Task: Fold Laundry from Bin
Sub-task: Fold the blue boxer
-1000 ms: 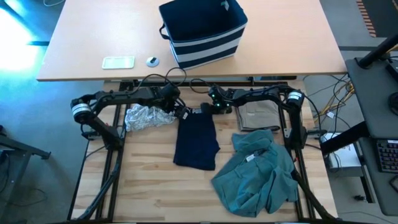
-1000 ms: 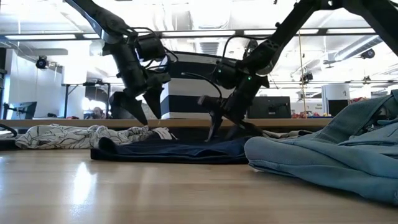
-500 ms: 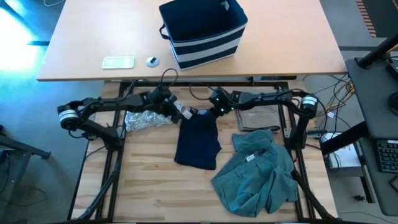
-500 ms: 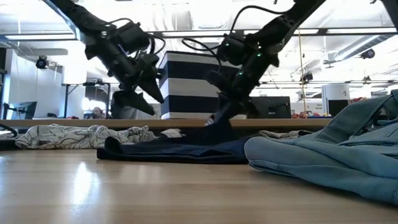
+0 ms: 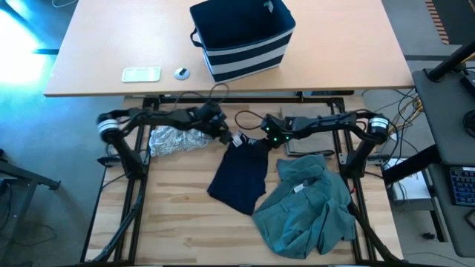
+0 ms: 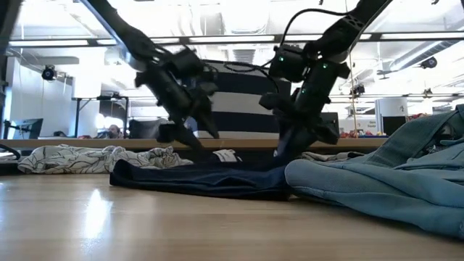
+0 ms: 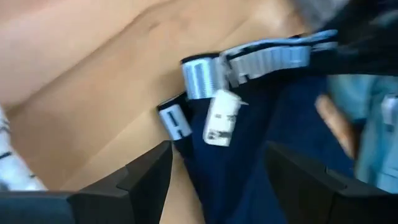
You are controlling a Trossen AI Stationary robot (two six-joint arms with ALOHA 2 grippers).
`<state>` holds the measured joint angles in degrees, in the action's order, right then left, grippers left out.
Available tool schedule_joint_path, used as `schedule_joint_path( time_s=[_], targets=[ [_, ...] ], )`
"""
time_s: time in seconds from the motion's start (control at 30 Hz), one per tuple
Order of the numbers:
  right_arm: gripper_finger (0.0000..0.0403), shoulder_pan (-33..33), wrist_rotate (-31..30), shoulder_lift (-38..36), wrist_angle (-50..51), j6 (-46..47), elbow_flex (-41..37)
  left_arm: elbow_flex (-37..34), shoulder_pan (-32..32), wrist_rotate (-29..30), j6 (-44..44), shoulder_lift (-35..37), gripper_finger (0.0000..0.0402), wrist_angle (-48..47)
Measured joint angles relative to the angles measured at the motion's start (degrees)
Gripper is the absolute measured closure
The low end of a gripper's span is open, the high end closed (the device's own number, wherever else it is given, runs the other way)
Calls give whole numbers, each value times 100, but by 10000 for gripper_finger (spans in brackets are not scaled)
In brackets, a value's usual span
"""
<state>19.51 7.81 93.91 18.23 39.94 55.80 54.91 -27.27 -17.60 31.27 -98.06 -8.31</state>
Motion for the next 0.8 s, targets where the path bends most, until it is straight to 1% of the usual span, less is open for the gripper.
schedule_joint_path(
  time_s=[0.07,0.17,0.33,0.5,0.67,0.73,0.8],
  targets=[
    [277,-3,11,-20,-20,-4,51,289,-2,-47,104,-375,164,-158],
    [244,-12,7,-20,-11,-4,111,554,-6,-66,395,-746,164,-139],
    [210,-16,5,-20,-30,-5,137,679,-17,303,802,-958,164,-119],
    [195,-16,-36,-20,-78,-54,138,671,-19,373,1120,-1195,164,92],
    [192,-14,-41,-18,-168,-52,138,732,29,397,1445,-1466,166,284],
    [192,-14,-43,-18,-235,-52,138,743,29,415,1492,-1485,173,317],
    [192,-10,-47,-37,-246,-46,138,741,35,482,1515,-1489,192,323]
  ],
)
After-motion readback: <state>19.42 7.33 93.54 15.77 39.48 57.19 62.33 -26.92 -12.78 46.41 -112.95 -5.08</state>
